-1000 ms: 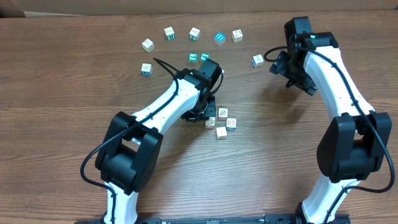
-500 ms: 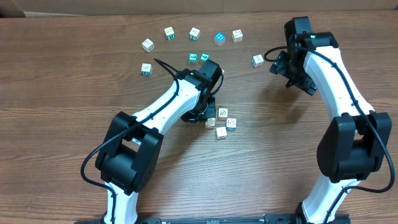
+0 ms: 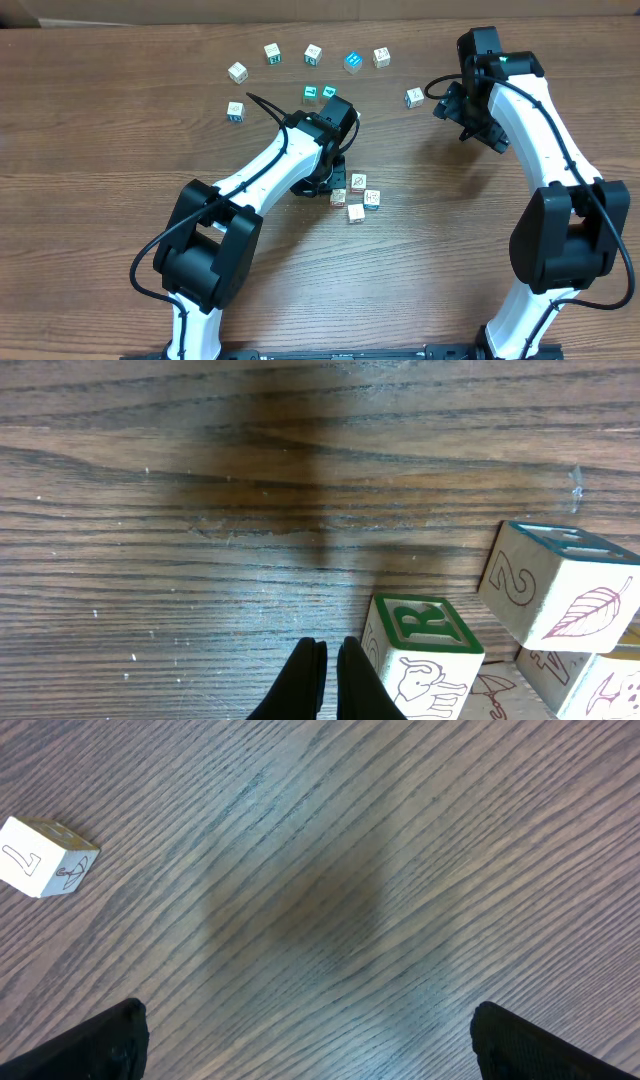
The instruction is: Form a circle
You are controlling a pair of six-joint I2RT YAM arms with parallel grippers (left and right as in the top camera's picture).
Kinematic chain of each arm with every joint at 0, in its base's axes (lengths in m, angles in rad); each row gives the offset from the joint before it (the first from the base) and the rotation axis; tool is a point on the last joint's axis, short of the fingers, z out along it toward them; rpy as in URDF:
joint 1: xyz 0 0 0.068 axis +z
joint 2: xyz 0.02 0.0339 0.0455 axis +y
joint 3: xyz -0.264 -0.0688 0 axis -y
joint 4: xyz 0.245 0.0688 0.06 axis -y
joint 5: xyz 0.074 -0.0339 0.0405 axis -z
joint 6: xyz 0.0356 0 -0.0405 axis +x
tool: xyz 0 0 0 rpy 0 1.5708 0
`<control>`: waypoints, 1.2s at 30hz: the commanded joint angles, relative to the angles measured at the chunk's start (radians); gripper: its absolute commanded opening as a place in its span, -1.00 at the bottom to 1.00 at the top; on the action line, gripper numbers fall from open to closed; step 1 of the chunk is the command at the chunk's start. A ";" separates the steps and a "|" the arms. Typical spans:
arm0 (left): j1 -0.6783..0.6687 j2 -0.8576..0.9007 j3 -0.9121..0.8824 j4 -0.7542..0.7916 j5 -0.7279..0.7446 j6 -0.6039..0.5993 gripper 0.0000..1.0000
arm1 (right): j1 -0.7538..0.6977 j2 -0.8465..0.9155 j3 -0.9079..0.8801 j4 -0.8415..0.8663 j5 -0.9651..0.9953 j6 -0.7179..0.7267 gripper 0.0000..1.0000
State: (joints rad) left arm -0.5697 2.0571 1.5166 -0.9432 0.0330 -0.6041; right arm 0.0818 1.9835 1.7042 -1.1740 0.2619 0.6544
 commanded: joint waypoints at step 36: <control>-0.014 -0.017 -0.010 -0.017 -0.067 0.006 -0.92 | 0.002 -0.029 0.018 0.002 0.006 0.004 1.00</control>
State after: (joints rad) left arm -0.5766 2.0571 1.5166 -0.9546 0.0051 -0.6037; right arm 0.0818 1.9835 1.7042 -1.1744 0.2619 0.6548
